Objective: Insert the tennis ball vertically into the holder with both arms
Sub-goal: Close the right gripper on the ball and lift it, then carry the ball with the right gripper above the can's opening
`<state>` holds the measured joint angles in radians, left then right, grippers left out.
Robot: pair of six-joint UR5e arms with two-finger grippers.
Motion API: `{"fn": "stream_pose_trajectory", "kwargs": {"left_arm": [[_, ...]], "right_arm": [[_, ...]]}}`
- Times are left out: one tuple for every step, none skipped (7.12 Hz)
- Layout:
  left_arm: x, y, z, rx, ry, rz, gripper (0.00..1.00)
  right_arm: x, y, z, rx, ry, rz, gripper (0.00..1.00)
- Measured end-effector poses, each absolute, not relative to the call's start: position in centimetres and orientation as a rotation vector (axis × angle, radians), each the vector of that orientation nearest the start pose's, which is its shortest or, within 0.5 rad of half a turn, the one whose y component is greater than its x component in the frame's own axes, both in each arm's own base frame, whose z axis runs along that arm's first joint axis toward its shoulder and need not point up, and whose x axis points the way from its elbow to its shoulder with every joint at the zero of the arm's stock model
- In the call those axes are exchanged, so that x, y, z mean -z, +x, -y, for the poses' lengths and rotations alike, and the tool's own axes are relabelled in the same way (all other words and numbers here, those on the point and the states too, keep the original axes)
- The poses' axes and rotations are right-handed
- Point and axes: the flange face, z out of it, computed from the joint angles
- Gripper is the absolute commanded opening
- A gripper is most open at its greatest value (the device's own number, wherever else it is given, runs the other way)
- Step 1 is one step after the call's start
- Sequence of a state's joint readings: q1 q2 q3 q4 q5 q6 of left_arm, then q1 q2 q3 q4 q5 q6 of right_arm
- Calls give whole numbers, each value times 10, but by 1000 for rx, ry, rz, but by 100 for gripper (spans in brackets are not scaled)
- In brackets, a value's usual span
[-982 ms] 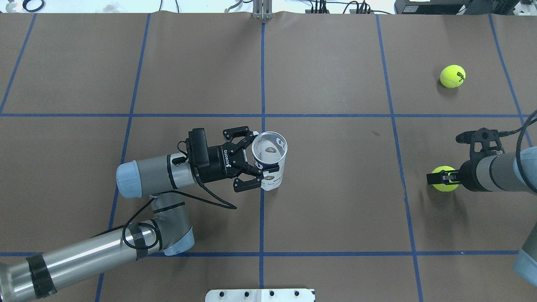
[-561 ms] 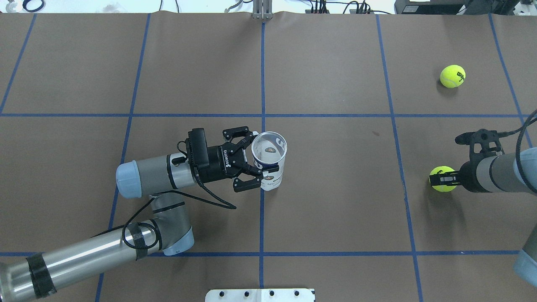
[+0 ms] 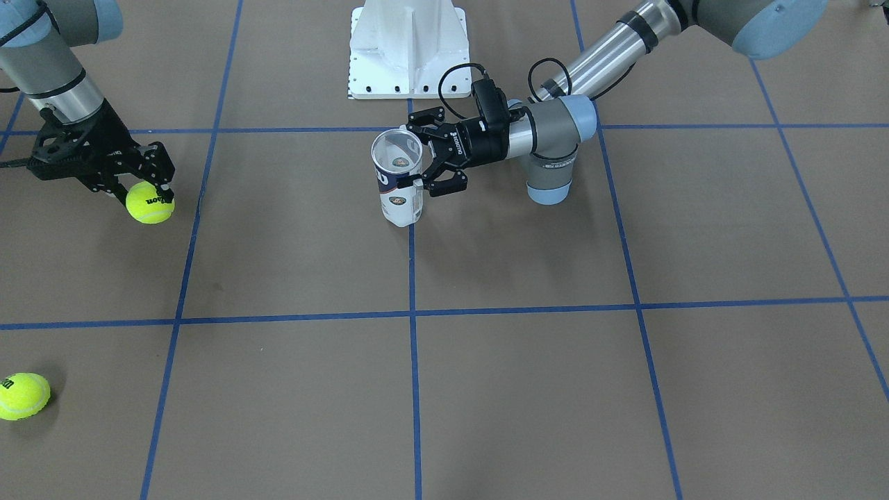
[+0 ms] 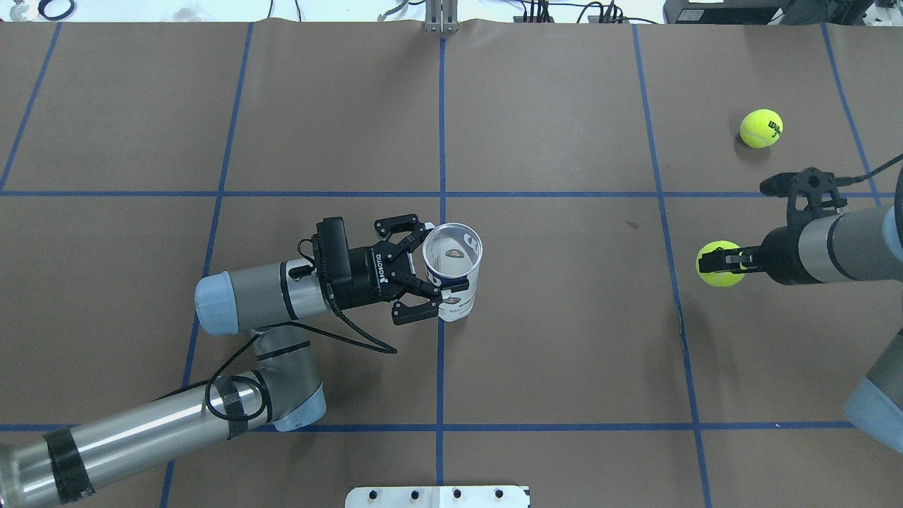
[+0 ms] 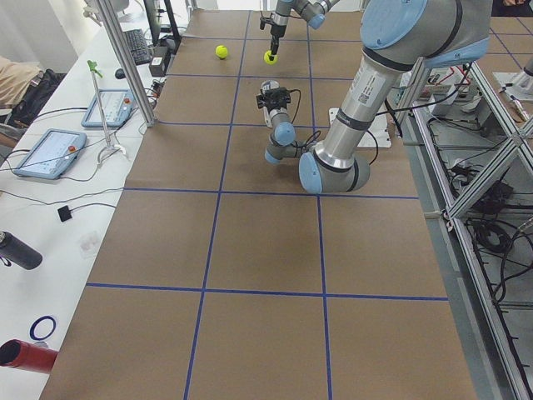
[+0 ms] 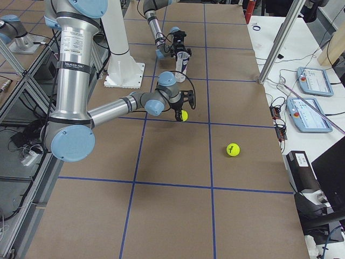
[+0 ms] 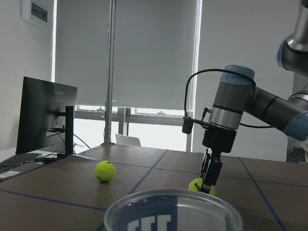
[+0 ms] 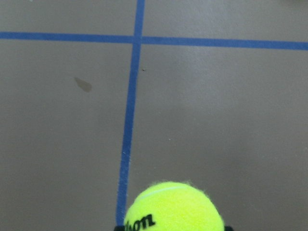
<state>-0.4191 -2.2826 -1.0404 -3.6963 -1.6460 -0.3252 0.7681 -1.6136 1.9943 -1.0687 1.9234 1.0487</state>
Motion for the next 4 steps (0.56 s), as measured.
{"fn": "stream_pose_trajectory", "kwargs": {"left_arm": [[-273,561,387,-501,1718,-1617,83],[-273,561,387,-501,1718,-1618,83],[-273,561,387,-501,1718,-1618,83],[-273,561,387,-501,1718,-1618,83]], "right_arm": [[-373,-287,431,-96,252,912,0],[-313,-297,447,-124,231,915,0],[-257,-305,454,-160,201,916,0],[-208,-314,455,-206,166,930,0]]}}
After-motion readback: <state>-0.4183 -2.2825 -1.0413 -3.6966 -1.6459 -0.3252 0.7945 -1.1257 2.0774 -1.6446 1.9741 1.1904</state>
